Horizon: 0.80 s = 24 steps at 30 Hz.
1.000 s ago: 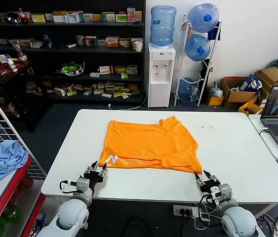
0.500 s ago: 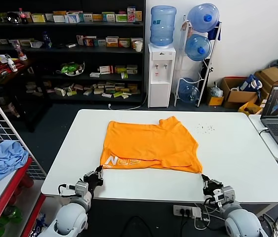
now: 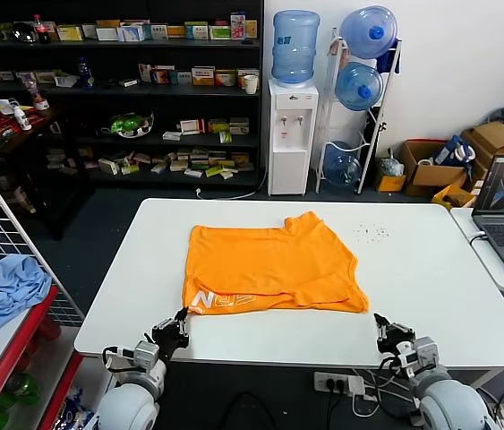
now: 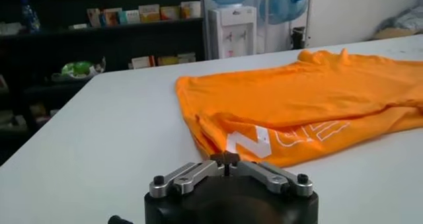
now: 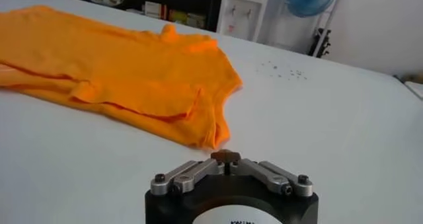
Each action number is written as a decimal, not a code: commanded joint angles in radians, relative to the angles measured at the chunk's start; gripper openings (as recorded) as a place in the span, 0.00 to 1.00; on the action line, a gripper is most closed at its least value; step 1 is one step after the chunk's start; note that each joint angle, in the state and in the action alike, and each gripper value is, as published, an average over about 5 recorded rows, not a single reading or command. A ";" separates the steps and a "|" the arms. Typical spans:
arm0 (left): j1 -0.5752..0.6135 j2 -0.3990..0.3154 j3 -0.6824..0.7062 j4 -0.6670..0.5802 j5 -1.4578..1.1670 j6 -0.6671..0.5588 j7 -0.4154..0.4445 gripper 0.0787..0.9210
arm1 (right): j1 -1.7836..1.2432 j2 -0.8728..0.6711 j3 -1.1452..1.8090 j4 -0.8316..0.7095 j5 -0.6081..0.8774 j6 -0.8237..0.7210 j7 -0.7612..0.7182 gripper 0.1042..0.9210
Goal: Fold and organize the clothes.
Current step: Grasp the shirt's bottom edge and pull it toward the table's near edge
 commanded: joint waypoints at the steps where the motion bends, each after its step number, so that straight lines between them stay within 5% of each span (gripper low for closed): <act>1: 0.033 0.000 -0.002 -0.037 0.004 -0.001 -0.001 0.01 | 0.048 0.031 -0.005 -0.048 0.012 0.077 0.000 0.18; 13: 0.025 -0.003 -0.001 -0.019 0.003 -0.004 -0.002 0.01 | 0.145 0.115 -0.043 -0.200 0.015 0.110 -0.004 0.56; 24: 0.035 0.003 -0.005 -0.028 -0.002 -0.011 -0.002 0.01 | 0.125 0.103 -0.049 -0.185 -0.023 0.101 -0.014 0.21</act>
